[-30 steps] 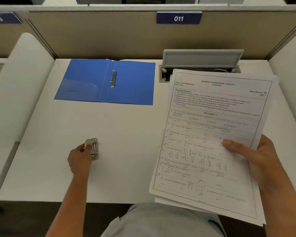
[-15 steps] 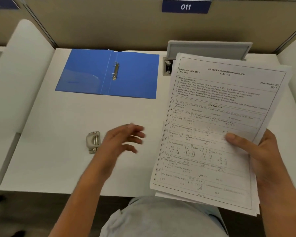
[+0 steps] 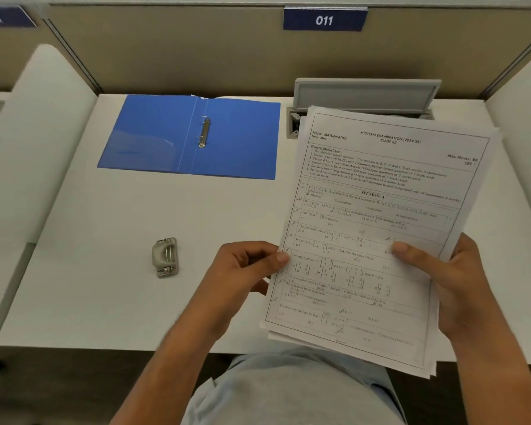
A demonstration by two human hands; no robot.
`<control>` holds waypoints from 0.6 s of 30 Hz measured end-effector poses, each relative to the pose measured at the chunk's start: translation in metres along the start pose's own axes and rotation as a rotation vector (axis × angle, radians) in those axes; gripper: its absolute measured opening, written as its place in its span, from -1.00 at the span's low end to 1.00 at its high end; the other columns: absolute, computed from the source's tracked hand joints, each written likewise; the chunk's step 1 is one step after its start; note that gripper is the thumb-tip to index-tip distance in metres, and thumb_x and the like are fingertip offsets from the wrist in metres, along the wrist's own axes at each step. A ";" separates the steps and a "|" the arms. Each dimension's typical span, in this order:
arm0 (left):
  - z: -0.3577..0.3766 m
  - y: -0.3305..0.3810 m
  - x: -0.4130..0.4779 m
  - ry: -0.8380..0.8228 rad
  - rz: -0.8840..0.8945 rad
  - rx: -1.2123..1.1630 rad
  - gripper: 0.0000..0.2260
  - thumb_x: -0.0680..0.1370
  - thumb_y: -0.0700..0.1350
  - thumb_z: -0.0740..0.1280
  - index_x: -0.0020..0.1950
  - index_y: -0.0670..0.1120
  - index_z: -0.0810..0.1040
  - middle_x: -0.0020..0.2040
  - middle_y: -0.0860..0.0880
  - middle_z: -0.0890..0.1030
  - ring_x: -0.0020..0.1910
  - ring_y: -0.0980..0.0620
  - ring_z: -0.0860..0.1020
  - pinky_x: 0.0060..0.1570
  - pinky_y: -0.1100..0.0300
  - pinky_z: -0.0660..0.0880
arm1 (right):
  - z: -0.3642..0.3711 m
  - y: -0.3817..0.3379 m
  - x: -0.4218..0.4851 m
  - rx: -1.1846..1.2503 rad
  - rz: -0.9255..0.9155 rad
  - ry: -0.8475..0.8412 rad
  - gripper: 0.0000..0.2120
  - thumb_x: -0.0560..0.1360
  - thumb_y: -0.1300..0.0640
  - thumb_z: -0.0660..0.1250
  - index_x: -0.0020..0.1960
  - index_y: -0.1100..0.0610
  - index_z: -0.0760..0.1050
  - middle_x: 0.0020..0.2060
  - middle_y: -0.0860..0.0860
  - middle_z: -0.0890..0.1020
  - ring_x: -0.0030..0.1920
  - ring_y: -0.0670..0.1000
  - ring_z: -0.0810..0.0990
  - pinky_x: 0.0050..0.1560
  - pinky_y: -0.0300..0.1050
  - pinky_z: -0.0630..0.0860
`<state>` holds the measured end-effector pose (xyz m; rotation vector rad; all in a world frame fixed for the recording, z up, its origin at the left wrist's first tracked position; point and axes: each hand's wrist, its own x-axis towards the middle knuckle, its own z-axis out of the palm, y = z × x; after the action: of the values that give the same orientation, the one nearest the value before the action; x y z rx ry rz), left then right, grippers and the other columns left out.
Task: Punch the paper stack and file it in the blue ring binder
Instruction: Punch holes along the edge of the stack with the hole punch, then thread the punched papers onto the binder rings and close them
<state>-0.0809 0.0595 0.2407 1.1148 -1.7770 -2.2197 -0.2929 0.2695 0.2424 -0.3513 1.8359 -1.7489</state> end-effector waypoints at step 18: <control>-0.012 -0.008 0.023 -0.110 -0.045 0.129 -0.81 0.62 -0.03 0.44 0.10 -0.12 0.76 0.06 -0.06 0.79 0.03 -0.09 0.77 -0.02 -0.03 0.71 | 0.000 0.004 -0.002 -0.078 0.117 0.065 -0.63 0.37 0.25 0.54 0.18 0.14 0.69 0.00 0.05 0.82 -0.07 0.12 0.82 -0.20 0.04 0.77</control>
<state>-0.0875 0.0412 0.2224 1.0848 -1.9834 -2.2615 -0.2906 0.2709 0.2389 -0.2155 1.9341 -1.6308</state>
